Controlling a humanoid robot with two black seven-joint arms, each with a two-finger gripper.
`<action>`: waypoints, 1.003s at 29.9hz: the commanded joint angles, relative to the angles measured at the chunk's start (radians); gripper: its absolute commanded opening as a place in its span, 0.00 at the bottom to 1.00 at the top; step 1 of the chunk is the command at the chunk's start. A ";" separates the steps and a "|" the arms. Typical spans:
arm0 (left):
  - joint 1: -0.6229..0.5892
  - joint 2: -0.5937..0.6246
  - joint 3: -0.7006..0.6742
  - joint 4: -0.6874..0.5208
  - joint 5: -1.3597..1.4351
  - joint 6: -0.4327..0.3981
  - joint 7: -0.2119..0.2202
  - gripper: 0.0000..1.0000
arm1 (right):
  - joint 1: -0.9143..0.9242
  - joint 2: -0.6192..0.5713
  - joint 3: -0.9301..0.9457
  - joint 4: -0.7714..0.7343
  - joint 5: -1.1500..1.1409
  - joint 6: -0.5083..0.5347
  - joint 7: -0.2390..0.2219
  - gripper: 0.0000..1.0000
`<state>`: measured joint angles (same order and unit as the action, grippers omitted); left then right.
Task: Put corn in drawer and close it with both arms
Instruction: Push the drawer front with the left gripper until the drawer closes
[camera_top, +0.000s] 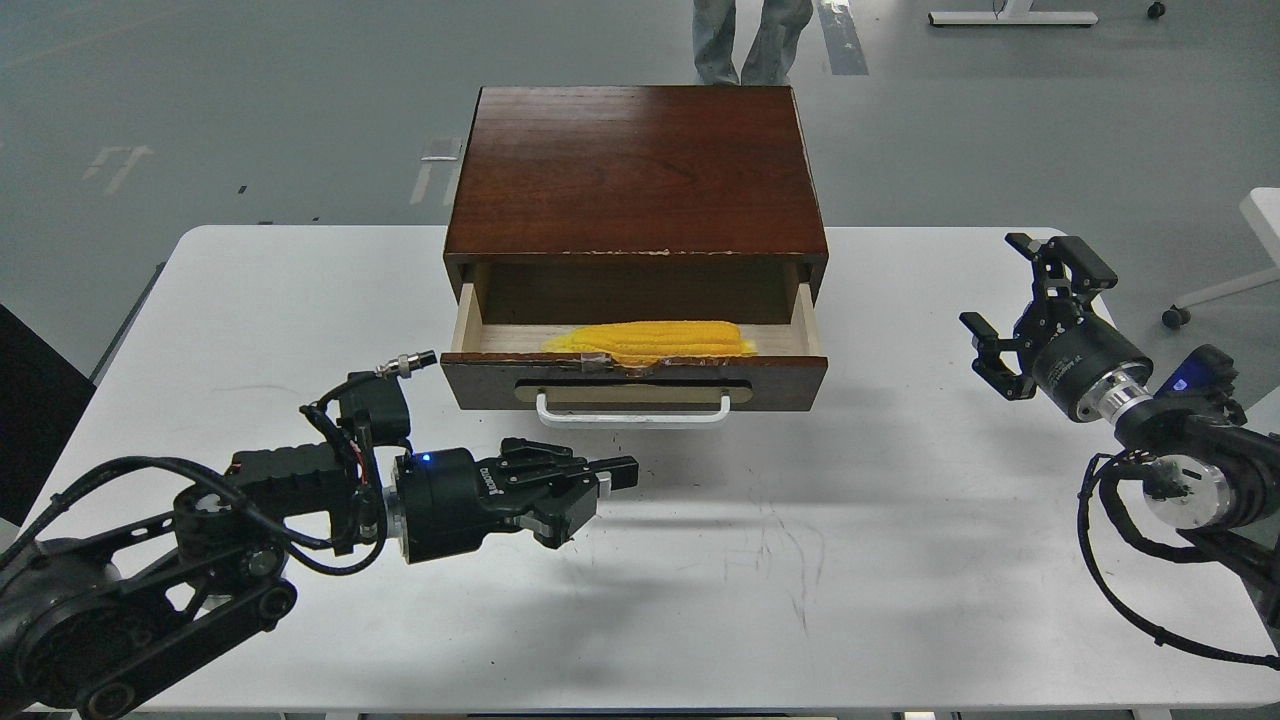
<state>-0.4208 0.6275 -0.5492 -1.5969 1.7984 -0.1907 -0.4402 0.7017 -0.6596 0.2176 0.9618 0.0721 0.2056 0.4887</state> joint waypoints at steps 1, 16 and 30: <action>0.000 0.000 0.005 0.006 -0.073 -0.003 0.054 0.00 | -0.001 0.002 0.000 0.000 0.000 0.000 0.000 0.99; 0.031 0.003 0.003 0.038 -0.232 -0.016 0.097 0.00 | -0.001 0.001 0.000 0.000 0.000 0.000 0.000 0.99; 0.017 -0.003 -0.002 0.063 -0.238 -0.030 0.098 0.00 | -0.007 0.002 0.000 0.000 0.000 0.000 0.000 0.99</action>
<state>-0.3991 0.6252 -0.5499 -1.5383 1.5605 -0.2182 -0.3405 0.6951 -0.6583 0.2178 0.9618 0.0721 0.2056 0.4887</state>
